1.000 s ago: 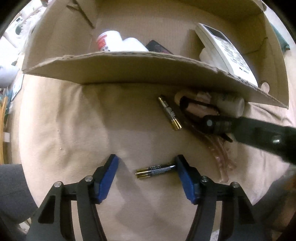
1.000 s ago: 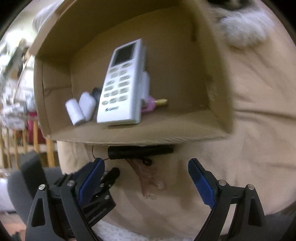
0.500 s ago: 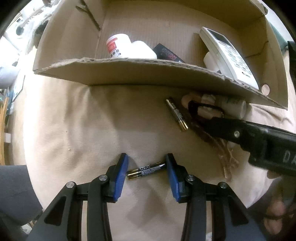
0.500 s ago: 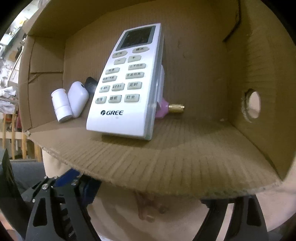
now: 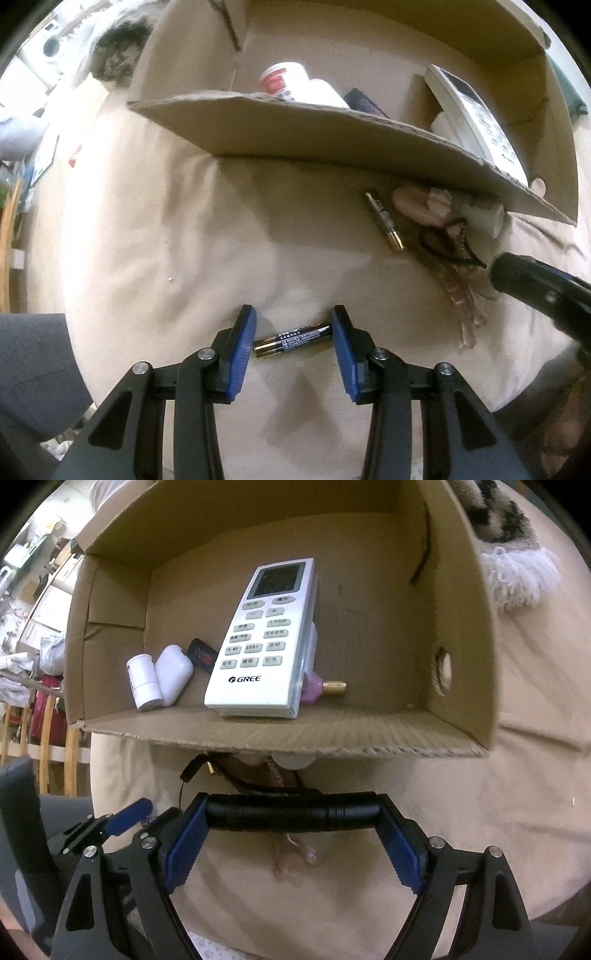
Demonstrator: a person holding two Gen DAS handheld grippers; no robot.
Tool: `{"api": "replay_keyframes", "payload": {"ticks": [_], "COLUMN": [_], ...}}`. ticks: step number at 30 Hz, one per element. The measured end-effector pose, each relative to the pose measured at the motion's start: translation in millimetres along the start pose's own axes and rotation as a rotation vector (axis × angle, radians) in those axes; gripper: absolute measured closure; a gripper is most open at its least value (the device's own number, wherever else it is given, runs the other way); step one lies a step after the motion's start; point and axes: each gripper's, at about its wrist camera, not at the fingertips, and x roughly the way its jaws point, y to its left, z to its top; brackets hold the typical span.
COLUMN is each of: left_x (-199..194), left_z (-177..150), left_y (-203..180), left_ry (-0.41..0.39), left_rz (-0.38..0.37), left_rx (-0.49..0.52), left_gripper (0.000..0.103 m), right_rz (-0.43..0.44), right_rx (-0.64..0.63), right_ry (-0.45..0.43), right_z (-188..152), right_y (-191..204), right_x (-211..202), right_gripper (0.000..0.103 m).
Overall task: Organize rigid objects
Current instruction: 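Lower the battery and black cylinder into the box and open both grippers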
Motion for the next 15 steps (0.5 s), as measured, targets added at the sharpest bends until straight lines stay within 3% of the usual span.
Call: {"api": "replay_keyframes", "payload": {"ticks": [10,15], "left_x": [-26,-62], "left_z": [-8,-14], "left_y": [24,18], "left_ry": [-0.063,-0.153], "left_rz": [0.035,0.021], "left_rx": [0.001,0.038], "left_gripper": [0.065,0.065], "right_rz": [0.066,0.107], "right_rx": [0.046,0.029], "right_ry": [-0.148,-0.248], "right_z": [-31,-51], "right_y": [6,14], "right_x": [-54,-84], "right_gripper": [0.011,0.011]}}
